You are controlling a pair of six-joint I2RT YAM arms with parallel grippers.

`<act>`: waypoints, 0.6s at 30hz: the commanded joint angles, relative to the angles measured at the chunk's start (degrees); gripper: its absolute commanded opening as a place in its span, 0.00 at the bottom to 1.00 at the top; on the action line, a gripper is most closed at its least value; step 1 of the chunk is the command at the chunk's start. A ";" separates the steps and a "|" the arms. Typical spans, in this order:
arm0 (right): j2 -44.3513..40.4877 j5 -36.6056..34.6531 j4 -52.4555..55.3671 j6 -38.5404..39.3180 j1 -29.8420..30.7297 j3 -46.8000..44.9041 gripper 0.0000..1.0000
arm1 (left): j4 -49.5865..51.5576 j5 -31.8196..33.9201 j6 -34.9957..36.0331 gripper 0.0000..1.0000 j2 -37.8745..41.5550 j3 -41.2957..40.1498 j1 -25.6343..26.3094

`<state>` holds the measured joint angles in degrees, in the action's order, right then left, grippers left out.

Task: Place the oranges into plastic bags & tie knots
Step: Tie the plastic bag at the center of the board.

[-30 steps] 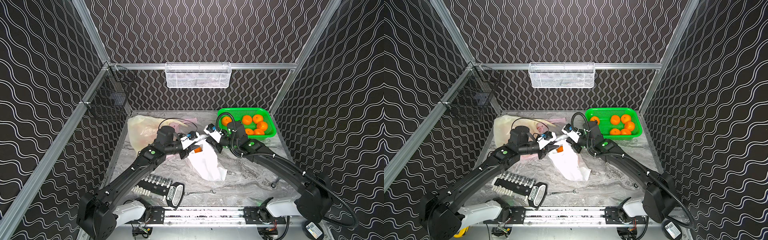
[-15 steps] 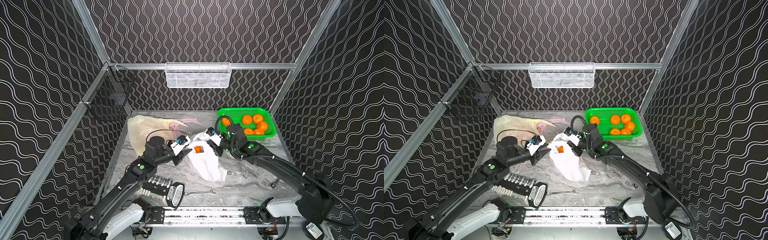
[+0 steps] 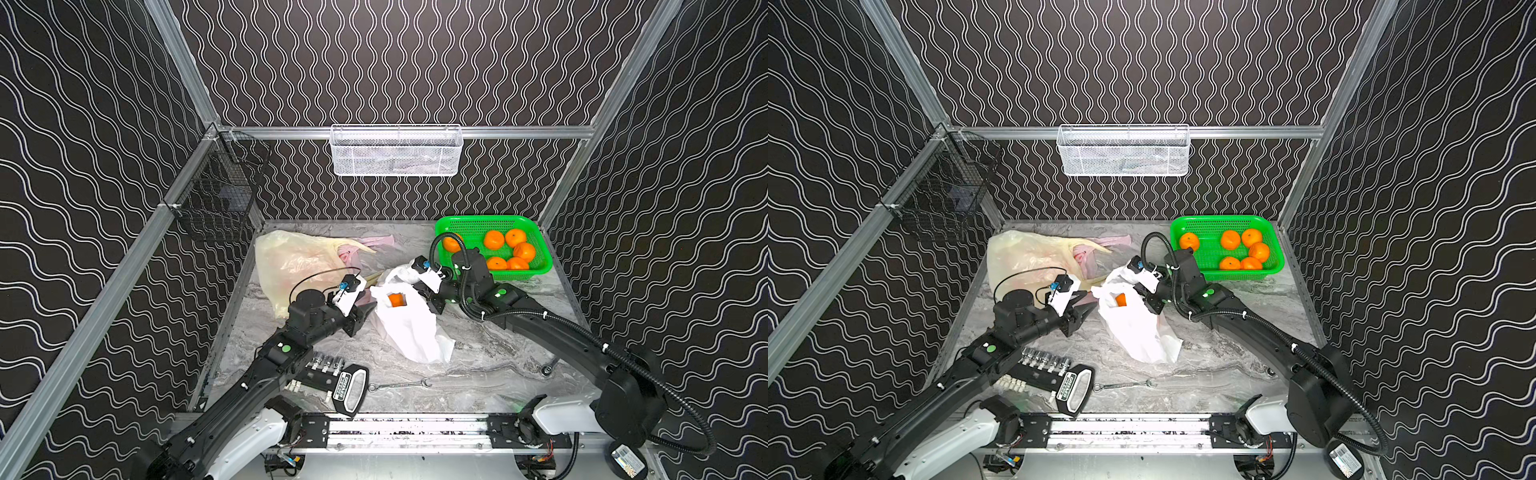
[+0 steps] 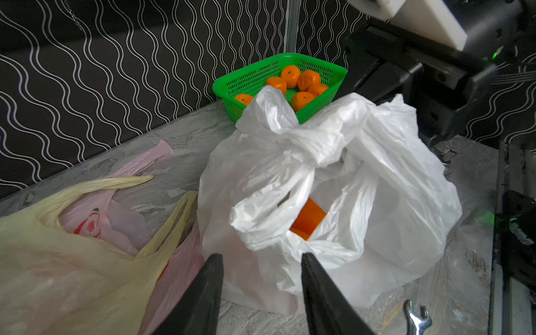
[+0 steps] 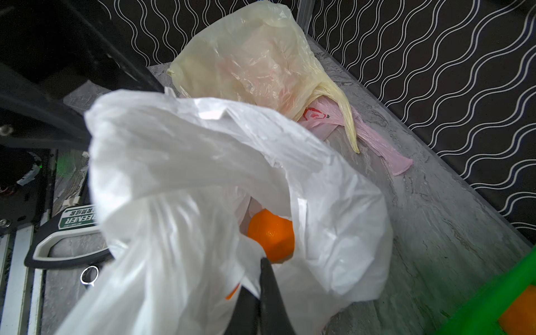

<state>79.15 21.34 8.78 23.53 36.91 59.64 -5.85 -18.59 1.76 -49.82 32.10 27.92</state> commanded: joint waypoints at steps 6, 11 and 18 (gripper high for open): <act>0.21 2.29 -0.18 0.62 0.15 0.24 0.00 | -10.84 -17.71 -3.24 0.67 -4.56 -0.57 -7.63; 0.07 2.23 -0.03 0.81 0.26 0.06 0.00 | -11.17 -23.80 -2.64 0.62 -7.60 1.74 -7.97; -0.27 2.30 -0.19 0.98 0.46 -0.27 0.00 | -8.66 -27.63 -1.69 0.51 -9.69 3.59 -7.99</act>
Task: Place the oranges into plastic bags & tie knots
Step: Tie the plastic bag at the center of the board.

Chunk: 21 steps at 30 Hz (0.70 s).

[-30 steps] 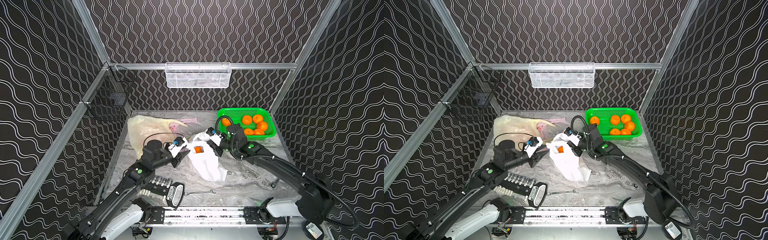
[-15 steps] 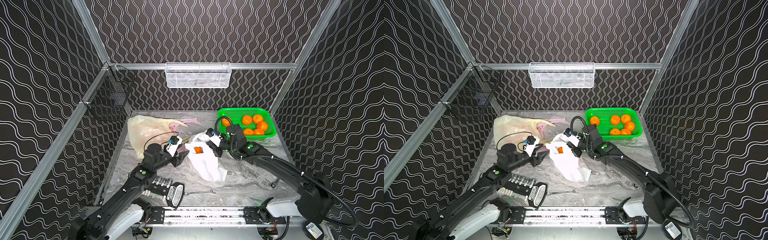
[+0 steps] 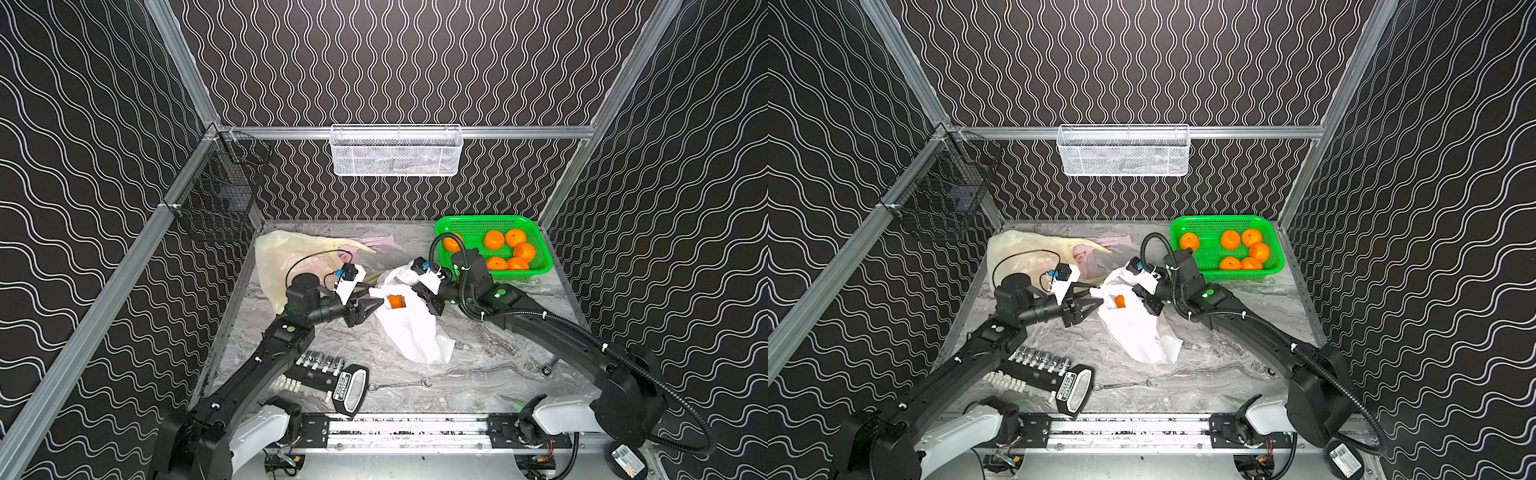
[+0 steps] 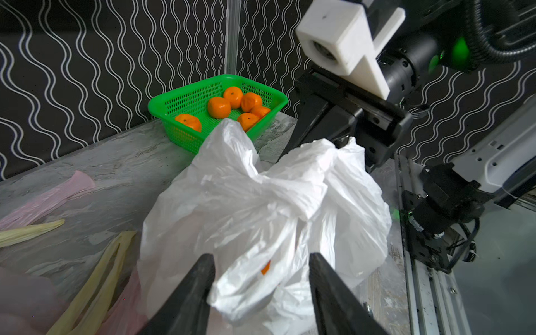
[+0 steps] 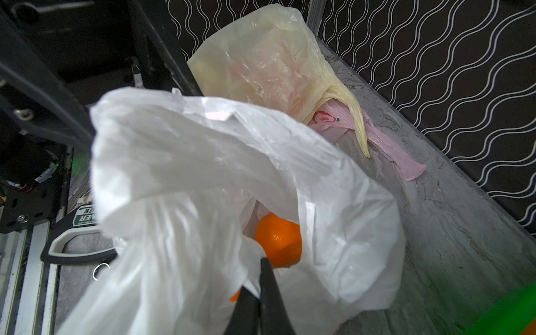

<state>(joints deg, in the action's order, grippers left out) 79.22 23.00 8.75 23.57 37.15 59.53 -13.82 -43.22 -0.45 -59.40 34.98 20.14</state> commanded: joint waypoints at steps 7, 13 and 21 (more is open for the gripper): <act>0.01 0.98 -0.50 0.50 0.29 0.26 0.00 | 0.36 -2.28 0.94 0.33 0.60 0.52 -0.19; -0.36 0.01 -0.75 0.38 0.31 0.09 0.00 | 3.97 -0.97 2.75 0.07 0.79 1.40 -0.24; -2.98 -8.40 -5.82 -3.36 0.34 -1.01 0.00 | 7.65 3.48 3.68 0.00 3.28 1.19 -0.19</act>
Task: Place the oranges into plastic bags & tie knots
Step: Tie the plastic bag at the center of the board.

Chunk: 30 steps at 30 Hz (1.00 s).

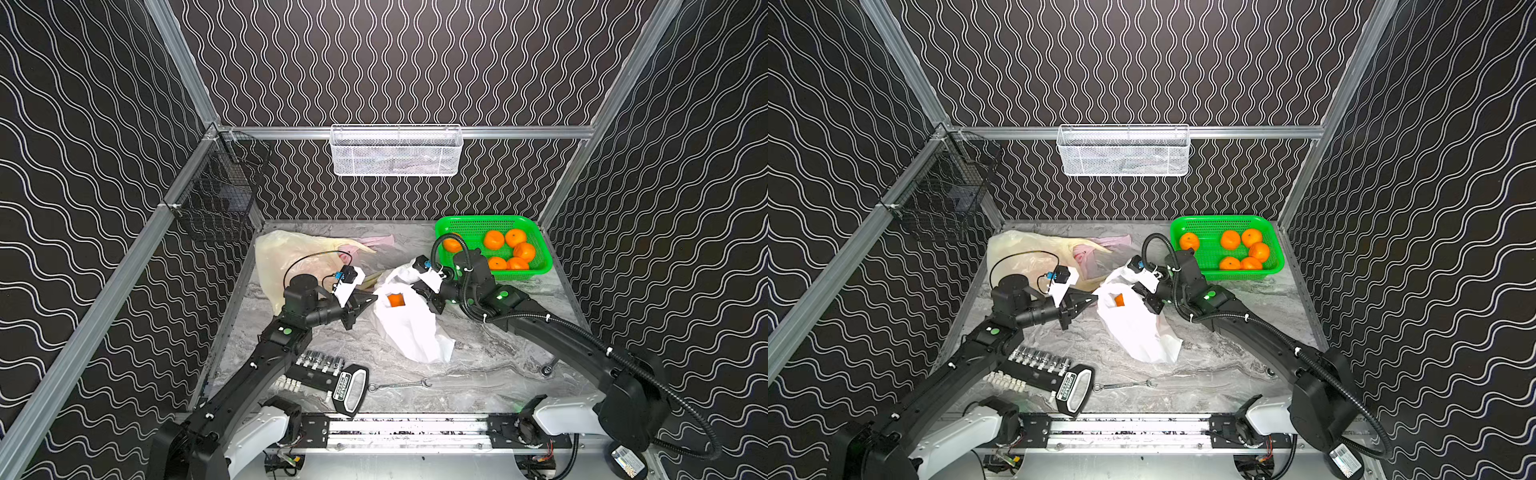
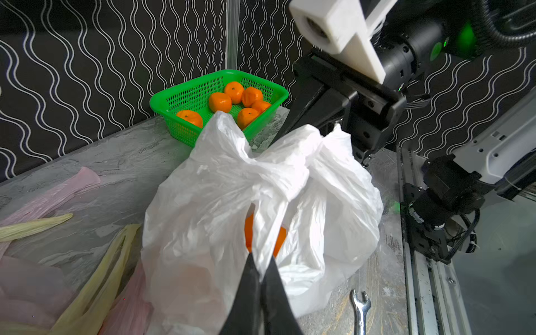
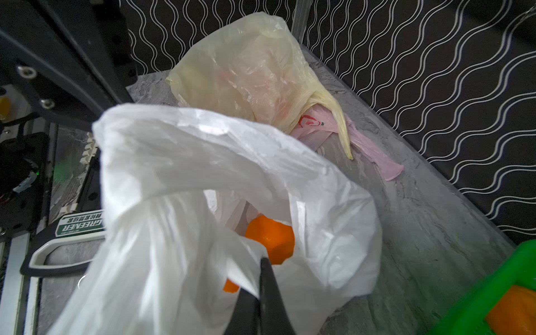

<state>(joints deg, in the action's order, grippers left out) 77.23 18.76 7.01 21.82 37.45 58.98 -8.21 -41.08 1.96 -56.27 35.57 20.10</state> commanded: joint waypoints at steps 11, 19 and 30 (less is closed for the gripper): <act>-7.17 -19.43 -15.05 -15.21 -0.83 -9.01 0.00 | 8.18 13.24 -9.27 0.00 -1.64 2.53 -0.15; -8.00 -27.75 -13.45 -25.65 -3.82 -10.82 0.00 | 14.58 19.71 -15.88 0.00 -2.24 4.89 -0.15; -5.25 -25.81 -0.91 -34.26 -17.29 -11.07 0.00 | 28.25 29.26 -18.70 0.00 -12.46 13.36 -1.54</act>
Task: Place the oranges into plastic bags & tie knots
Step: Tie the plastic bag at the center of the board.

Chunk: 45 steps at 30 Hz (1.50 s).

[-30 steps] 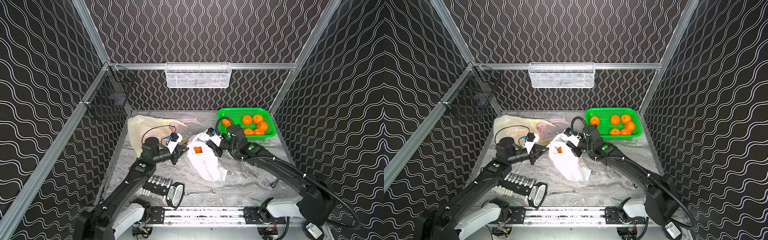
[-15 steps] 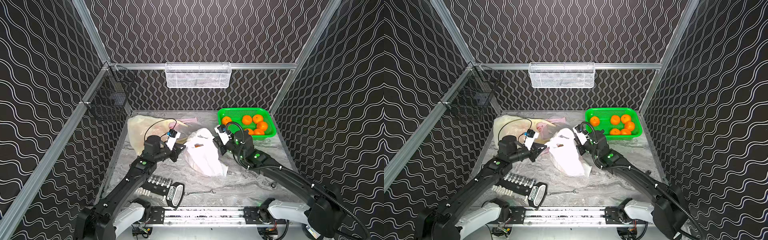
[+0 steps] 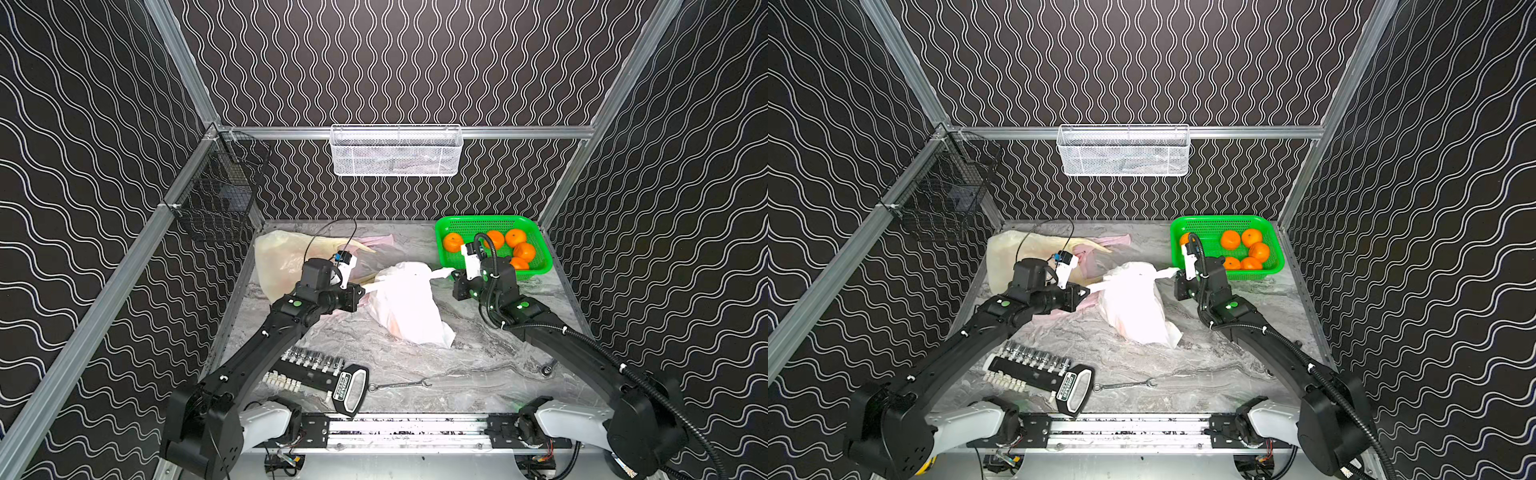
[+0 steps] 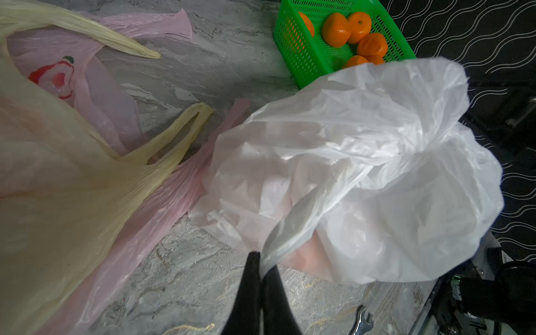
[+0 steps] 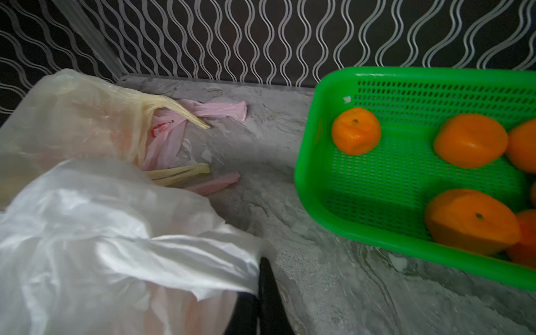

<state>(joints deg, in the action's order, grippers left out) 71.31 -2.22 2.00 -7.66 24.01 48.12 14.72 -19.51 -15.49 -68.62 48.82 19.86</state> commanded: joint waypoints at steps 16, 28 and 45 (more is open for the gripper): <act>2.69 -3.05 7.84 -2.51 -14.35 -2.49 0.00 | 6.15 -7.55 1.45 0.00 -1.27 -1.50 -7.68; -20.87 6.25 -2.06 -8.06 -14.56 -16.73 1.00 | 2.38 -13.30 -2.89 0.99 0.09 2.22 -8.26; -0.42 26.16 21.22 15.27 0.16 14.60 1.00 | 2.87 -6.55 -12.46 0.99 13.12 -0.36 -9.49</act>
<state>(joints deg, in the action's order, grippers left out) 66.04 21.69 13.78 -3.01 20.12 57.78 22.61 -23.97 -24.82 -57.25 50.50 10.46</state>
